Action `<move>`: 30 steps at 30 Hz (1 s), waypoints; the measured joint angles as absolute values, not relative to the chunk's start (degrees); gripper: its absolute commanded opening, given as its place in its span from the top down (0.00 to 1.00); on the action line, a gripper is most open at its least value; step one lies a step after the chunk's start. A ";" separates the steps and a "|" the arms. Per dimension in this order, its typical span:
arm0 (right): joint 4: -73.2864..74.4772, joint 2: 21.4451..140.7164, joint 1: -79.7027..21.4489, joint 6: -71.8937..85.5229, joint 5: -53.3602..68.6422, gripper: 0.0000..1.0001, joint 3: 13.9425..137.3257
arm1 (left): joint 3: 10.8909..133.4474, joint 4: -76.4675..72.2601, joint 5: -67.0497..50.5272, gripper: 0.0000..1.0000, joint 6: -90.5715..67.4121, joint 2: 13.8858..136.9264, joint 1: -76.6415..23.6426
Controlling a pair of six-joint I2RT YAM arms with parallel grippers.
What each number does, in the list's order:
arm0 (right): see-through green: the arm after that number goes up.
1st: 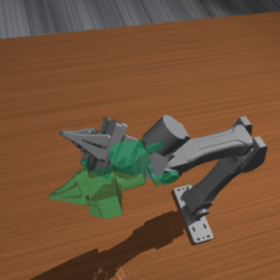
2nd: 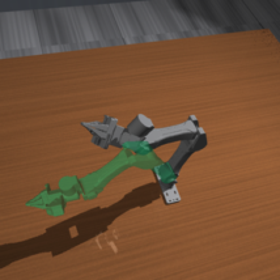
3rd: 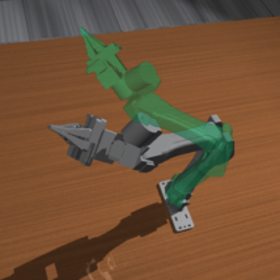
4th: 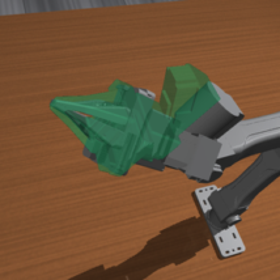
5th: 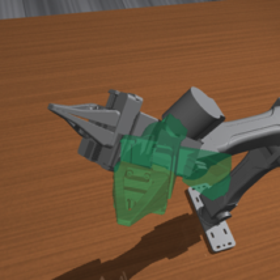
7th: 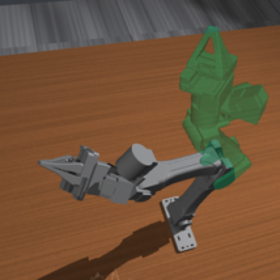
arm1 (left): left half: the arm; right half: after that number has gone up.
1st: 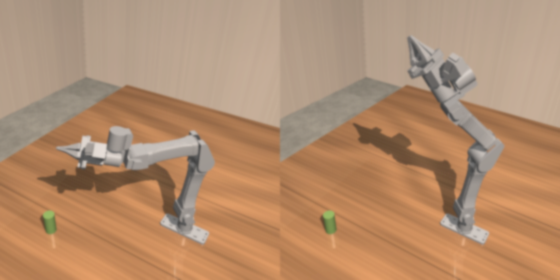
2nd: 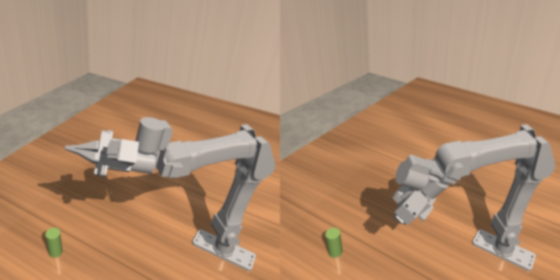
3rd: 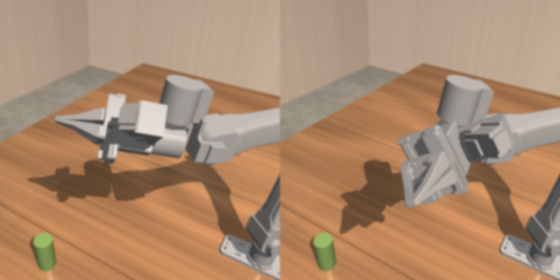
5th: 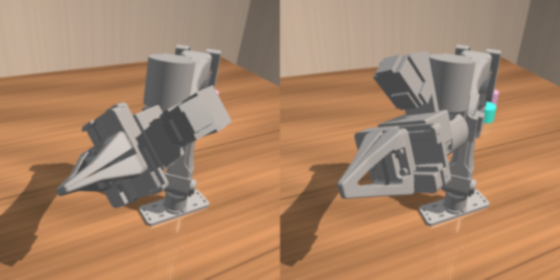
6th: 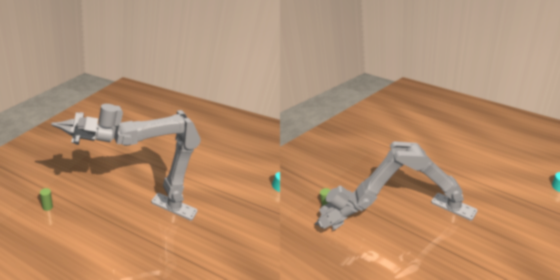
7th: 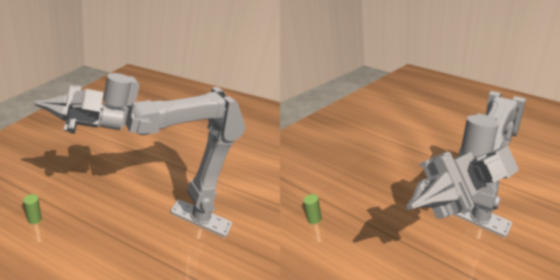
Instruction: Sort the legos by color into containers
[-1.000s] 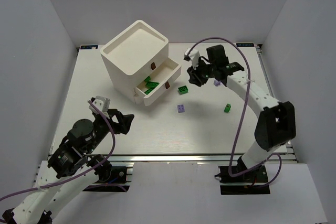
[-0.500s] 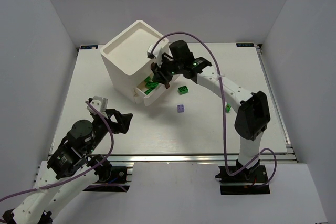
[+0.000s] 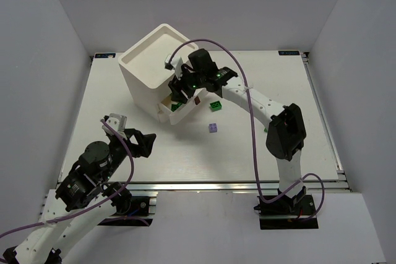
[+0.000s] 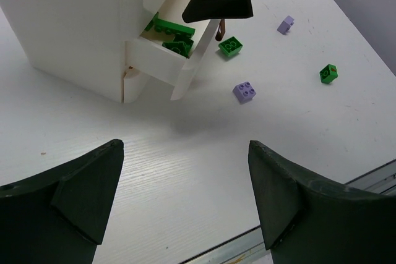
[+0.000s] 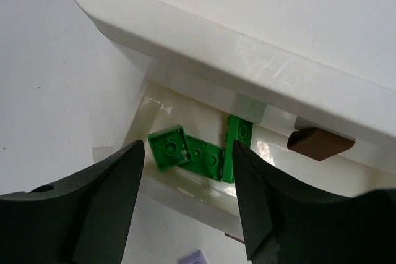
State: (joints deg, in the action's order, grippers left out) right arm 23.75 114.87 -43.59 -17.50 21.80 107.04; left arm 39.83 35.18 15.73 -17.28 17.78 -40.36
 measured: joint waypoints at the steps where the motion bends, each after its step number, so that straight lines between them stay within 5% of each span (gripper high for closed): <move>1: 23.92 114.76 -43.59 -17.32 21.80 0.39 107.04 | 39.83 35.20 15.70 0.08 -17.28 17.78 -40.36; 10: 22.02 93.73 -38.65 -16.27 22.52 0.50 86.80 | 39.81 35.46 15.70 0.08 -17.43 17.76 -40.36; 17: 24.58 82.54 -28.03 -23.88 24.99 0.19 78.81 | 39.81 35.53 15.68 0.08 -17.45 17.76 -40.36; 30: 38.11 85.43 -10.50 -35.22 12.56 0.16 66.63 | 39.79 35.48 15.35 0.08 -17.41 17.76 -40.36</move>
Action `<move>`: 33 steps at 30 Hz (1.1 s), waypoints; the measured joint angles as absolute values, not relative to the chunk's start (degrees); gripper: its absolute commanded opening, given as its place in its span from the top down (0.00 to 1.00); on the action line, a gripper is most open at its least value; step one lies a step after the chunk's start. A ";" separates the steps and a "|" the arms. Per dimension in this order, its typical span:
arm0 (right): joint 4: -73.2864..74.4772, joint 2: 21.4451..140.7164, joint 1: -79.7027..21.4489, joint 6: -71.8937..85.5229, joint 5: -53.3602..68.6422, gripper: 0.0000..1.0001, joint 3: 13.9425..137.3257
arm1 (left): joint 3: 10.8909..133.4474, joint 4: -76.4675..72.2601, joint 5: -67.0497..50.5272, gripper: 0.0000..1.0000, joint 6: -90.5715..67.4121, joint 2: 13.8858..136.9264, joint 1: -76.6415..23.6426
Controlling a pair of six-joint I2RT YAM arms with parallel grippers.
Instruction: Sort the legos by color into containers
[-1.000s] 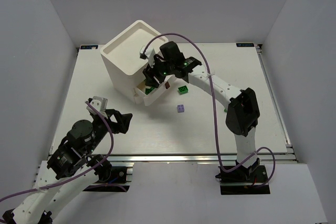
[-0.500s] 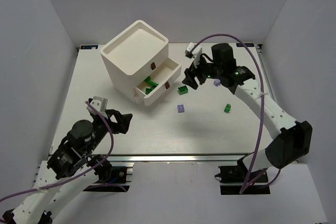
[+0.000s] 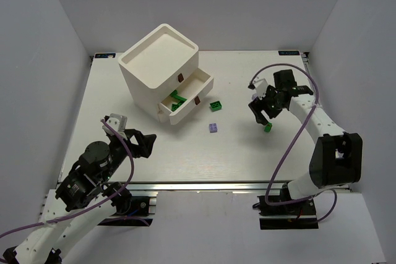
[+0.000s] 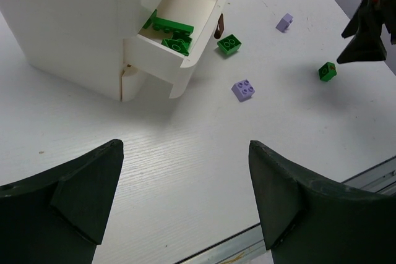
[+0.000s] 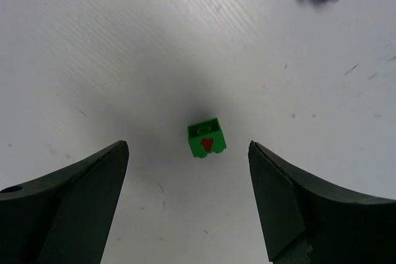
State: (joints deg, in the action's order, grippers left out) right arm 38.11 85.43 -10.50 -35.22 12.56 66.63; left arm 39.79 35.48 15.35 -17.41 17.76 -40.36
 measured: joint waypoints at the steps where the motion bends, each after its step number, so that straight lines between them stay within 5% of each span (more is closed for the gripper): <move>1: 38.59 85.95 -9.54 -36.10 11.88 0.16 65.63 | 39.79 35.48 15.31 0.08 -17.41 17.76 -40.36; 11: 38.81 97.60 -3.68 -43.48 10.63 0.18 64.29 | 39.79 35.48 15.16 0.08 -17.41 17.63 -40.36; 19: 37.78 102.85 -2.96 -45.98 11.25 0.30 65.47 | 39.79 35.51 15.16 0.08 -17.41 17.63 -40.36; 22: 37.01 103.09 -2.96 -46.57 11.53 0.45 65.49 | 39.79 35.51 15.16 0.08 -17.43 17.63 -40.36; 26: 36.36 103.35 -2.87 -47.24 11.94 0.84 65.60 | 39.79 35.48 15.16 0.08 -17.43 17.63 -40.36; 29: 36.80 103.35 -2.79 -48.10 12.82 0.95 65.80 | 39.79 35.48 15.16 0.08 -17.43 17.63 -40.36; 33: 42.09 102.54 -3.31 -48.60 17.37 0.98 67.70 | 39.79 35.51 15.18 0.08 -17.43 17.63 -40.36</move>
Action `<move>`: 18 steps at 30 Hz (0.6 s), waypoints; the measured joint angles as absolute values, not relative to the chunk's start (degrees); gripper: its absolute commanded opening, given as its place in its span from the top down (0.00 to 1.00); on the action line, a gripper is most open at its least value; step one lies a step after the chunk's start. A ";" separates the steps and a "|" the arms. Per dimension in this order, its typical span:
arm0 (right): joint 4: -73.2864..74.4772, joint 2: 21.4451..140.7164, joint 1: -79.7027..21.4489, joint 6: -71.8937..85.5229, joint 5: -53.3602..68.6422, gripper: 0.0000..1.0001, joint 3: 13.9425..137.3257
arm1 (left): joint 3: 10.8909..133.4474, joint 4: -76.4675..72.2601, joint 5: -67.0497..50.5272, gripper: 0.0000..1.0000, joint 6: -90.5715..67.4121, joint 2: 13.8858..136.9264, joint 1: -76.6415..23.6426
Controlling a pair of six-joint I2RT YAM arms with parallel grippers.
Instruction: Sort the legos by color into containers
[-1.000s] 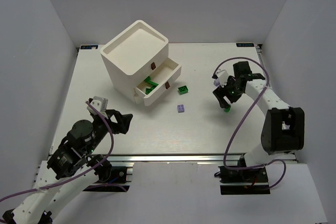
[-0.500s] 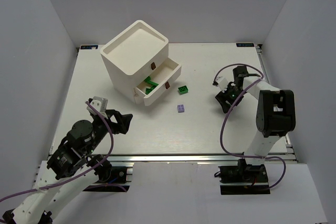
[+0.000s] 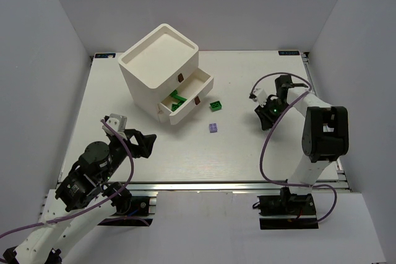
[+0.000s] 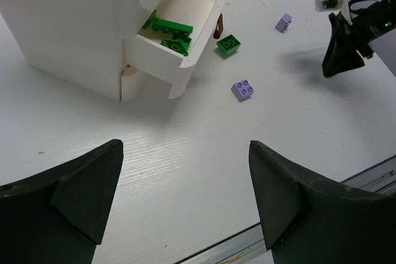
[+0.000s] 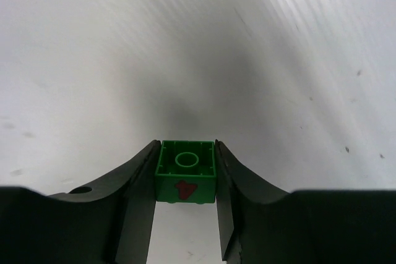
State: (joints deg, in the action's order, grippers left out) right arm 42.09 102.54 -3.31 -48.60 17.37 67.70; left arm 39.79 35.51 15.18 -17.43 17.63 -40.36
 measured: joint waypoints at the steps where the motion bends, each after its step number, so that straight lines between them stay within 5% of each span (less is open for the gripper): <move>1: 44.07 102.04 -3.68 -48.60 18.79 0.98 69.04 | 39.79 35.48 15.16 0.08 -17.43 17.63 -40.36; 11: 43.16 95.92 -23.88 -34.33 35.46 0.96 94.26 | 39.79 35.51 15.22 0.08 -17.43 17.63 -40.36; 18: 34.87 105.71 -33.78 -22.20 34.24 0.90 108.18 | 39.79 35.53 15.46 0.08 -17.45 17.63 -40.36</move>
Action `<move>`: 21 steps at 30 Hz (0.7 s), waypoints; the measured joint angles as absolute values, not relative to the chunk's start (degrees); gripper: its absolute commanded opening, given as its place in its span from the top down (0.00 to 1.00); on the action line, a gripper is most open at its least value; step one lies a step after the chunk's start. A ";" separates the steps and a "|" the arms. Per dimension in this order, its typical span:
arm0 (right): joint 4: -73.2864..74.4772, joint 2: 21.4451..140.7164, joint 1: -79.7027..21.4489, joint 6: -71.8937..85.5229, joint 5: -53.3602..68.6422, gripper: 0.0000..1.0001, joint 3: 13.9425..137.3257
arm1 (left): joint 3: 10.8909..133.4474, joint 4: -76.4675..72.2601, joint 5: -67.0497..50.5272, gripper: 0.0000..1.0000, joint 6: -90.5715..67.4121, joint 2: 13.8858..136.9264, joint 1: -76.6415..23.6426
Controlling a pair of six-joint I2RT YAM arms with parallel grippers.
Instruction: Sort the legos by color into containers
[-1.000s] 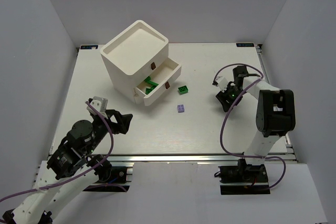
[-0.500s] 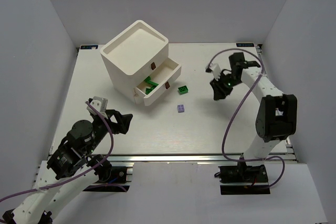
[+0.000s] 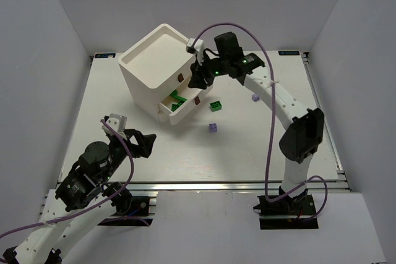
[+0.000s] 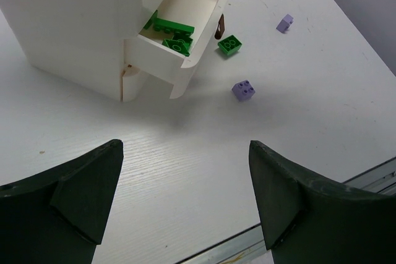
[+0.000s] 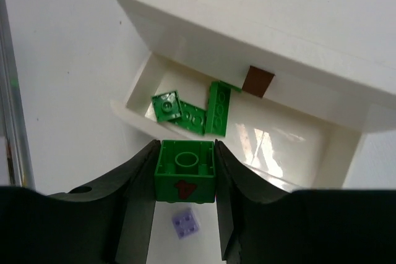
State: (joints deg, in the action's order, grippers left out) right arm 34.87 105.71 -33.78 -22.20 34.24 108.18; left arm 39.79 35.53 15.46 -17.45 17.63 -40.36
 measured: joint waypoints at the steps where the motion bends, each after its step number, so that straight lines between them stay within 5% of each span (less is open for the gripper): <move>1: 33.85 107.33 -34.48 -21.08 33.54 0.87 109.32 | 39.79 35.53 15.49 0.07 -17.45 17.63 -40.36; 6: 31.81 114.04 -37.08 -16.86 30.26 0.68 111.81 | 39.79 35.53 15.51 0.08 -17.47 17.63 -40.36; 10: 31.59 117.38 -38.09 -15.35 27.99 0.39 113.38 | 39.79 35.53 15.49 0.07 -17.45 17.69 -40.36; 16: 31.46 118.08 -38.37 -14.63 26.85 0.35 114.52 | 39.44 34.17 12.78 0.07 -16.62 18.15 -40.36; 21: 31.64 115.68 -38.04 -14.20 26.26 0.42 113.12 | 39.16 33.61 10.31 0.09 -15.88 22.70 -40.36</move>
State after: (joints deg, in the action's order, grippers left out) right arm 31.64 115.68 -38.04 -14.20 26.26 113.12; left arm 39.16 33.61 10.31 -15.88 22.70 -40.36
